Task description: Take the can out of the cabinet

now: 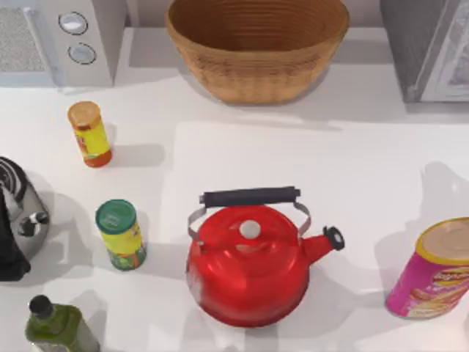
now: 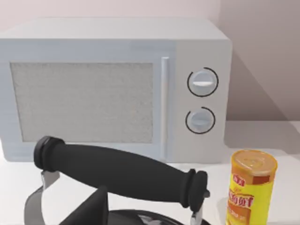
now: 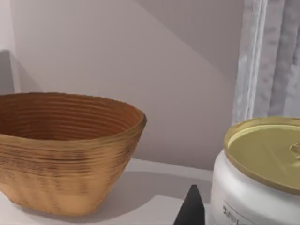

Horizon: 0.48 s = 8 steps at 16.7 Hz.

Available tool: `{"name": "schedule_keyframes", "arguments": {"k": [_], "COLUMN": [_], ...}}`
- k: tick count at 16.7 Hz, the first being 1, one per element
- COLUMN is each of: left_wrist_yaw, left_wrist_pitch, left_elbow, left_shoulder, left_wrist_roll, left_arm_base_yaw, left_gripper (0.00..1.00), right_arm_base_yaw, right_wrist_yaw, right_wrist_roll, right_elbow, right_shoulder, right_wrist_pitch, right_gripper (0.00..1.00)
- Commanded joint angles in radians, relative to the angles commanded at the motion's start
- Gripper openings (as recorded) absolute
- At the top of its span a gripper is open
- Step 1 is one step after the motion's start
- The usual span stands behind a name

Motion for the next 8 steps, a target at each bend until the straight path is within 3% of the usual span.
{"name": "schedule_keyframes", "arguments": {"k": [8], "left_wrist_yaw": [0.0], "left_wrist_pitch": [0.0], "left_elbow": [0.0], "left_shoulder": [0.0], "left_wrist_roll": [0.0], "left_arm_base_yaw": [0.0], "left_gripper": [1.0], "right_arm_base_yaw": [-0.053], "right_wrist_yaw": [-0.314], "right_wrist_roll": [0.007], "right_elbow": [0.196], "right_shoulder": [0.791], "right_wrist_pitch": [0.595], "right_gripper": [0.0]}}
